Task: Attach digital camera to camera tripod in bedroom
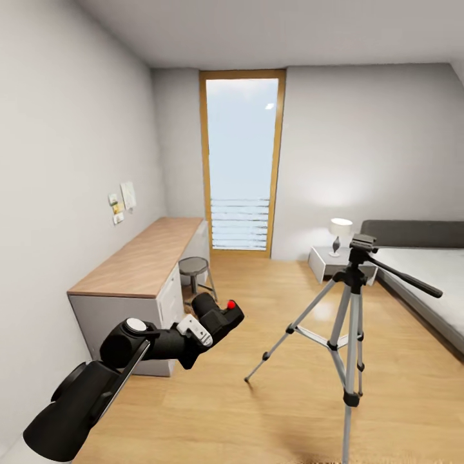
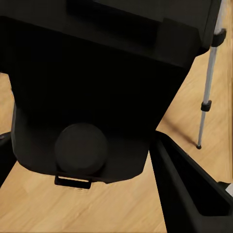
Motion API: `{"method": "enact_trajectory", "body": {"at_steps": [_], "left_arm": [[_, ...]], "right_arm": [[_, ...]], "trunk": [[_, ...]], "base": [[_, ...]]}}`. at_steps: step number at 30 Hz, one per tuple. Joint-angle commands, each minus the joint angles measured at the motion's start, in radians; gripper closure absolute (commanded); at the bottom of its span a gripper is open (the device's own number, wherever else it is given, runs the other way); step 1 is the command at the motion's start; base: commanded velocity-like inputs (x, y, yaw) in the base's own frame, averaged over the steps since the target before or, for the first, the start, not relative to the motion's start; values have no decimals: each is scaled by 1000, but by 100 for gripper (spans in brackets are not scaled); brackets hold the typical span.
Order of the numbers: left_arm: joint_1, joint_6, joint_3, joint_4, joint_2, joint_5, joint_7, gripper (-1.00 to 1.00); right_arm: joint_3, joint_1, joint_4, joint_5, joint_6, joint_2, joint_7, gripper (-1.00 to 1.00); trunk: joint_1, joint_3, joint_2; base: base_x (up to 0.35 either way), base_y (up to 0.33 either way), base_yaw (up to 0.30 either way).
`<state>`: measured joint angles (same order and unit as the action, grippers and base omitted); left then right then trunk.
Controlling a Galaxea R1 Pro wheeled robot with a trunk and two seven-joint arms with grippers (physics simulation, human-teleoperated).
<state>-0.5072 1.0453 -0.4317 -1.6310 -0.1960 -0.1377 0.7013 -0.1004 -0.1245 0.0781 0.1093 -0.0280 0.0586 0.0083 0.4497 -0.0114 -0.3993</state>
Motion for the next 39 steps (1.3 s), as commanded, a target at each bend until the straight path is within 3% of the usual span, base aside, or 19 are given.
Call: {"method": "enact_trajectory", "body": {"at_steps": [1,16,39], "left_arm": [[0,2,-1,-1,-1,-10,9,100],[0,2,1,-1,-2,-9,9,100],[0,2,1,-1,-2,-10,9,100]], "right_arm": [[-9,-1,3,10,-3,0,1,-100],[-9,-1,3,10,-3,0,1,-100],[-9,-1,3,10,-3,0,1,-100]], "trunk": [[0,0,-1],[0,0,-1],[0,0,-1]], "base": [[5,2,-279],[41,16,-279],[203,167,-279]]}}
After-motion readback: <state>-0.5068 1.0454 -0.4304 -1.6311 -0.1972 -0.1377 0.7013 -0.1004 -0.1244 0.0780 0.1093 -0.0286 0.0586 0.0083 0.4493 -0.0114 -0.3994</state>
